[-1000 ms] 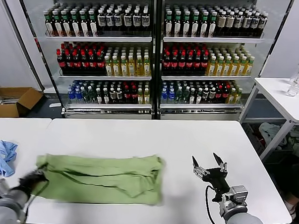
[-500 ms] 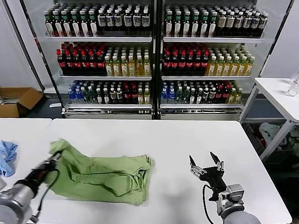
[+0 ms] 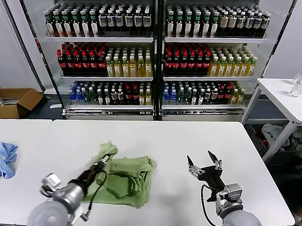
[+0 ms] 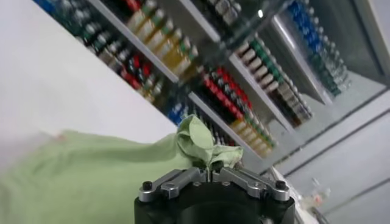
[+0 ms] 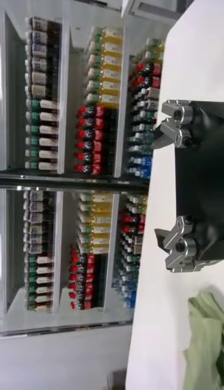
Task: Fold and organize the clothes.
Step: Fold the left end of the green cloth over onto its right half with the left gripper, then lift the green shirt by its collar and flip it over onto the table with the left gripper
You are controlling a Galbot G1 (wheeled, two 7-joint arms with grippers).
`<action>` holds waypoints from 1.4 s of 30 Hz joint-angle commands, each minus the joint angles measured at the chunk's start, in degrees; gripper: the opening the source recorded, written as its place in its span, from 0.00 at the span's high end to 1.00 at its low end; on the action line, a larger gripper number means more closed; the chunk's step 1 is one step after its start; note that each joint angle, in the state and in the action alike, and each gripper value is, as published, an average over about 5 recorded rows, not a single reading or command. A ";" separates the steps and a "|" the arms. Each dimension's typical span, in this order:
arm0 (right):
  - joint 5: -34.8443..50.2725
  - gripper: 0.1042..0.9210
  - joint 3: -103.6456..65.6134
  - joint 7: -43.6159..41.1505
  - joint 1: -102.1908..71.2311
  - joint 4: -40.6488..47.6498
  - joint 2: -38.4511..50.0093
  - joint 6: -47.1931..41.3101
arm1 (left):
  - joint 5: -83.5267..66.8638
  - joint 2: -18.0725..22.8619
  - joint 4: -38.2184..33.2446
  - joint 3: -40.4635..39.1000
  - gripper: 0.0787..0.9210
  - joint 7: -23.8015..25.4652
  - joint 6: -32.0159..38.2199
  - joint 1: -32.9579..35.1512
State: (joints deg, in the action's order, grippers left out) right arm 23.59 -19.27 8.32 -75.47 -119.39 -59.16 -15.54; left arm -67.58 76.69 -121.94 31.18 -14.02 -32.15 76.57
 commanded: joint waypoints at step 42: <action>-2.46 0.12 1.21 -0.72 1.34 1.94 -1.21 0.79 | 27.71 -5.32 16.06 1.91 0.15 11.19 5.59 4.10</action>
State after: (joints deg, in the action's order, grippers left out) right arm 21.27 -18.03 7.54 -74.16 -117.33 -60.34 -14.74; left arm -34.06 70.88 -110.23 33.02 -4.63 -26.25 80.65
